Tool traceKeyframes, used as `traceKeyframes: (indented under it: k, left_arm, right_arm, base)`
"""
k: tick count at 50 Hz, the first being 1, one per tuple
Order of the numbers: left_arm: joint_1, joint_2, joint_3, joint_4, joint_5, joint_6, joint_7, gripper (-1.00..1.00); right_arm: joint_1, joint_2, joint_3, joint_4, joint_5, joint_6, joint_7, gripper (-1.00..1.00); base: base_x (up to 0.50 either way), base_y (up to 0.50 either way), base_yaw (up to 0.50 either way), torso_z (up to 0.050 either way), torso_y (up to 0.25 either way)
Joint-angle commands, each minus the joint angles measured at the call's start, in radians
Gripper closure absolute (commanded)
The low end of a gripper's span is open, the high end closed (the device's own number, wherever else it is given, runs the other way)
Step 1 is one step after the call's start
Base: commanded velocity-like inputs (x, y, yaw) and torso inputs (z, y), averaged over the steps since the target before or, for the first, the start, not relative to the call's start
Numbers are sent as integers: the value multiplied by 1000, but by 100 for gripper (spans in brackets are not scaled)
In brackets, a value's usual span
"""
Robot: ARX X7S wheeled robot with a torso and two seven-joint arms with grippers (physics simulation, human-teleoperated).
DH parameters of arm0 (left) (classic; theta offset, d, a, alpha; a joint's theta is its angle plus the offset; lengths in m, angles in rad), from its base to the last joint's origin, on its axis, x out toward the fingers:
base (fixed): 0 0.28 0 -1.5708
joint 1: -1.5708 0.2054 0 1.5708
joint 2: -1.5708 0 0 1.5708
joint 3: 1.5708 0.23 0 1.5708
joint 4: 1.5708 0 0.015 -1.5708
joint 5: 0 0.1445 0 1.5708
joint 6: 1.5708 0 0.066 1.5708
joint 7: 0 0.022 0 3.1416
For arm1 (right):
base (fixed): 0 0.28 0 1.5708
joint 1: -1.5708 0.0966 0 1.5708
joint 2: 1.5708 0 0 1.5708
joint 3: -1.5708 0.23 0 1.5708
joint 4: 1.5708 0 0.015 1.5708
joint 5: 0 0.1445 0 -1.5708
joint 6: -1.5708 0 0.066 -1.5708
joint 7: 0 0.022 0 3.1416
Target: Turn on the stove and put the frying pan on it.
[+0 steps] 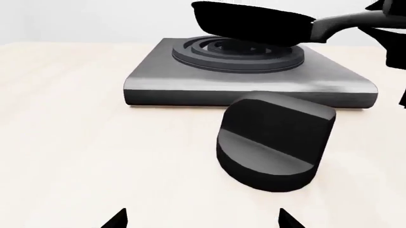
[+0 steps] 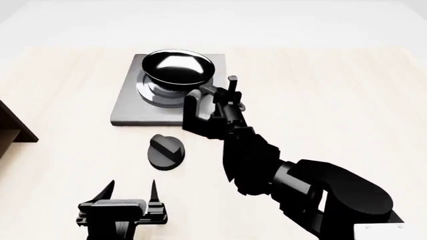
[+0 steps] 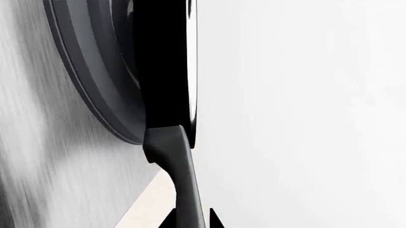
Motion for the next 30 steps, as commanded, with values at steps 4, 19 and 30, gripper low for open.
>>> traceKeyframes:
  k: [4,19,30]
  left_arm:
    - [-4,18,-28,-19,-5,10,37,-100]
    - [-6,17,-24,-24,-8,12,34,-100]
    - [-6,14,-22,-22,-9,12,31,-100]
  right_arm:
    - [-5,-18,45,0,-149,43,-22,100]
    - [-7,-18,52,-29,-88,21,-39,-100]
    - [25,-18,71,-62,292,29,-170,-100]
  base:
    - [0,0,0,0,3]
    - [0,0,0,1,1]
    - [0,0,0,0,0]
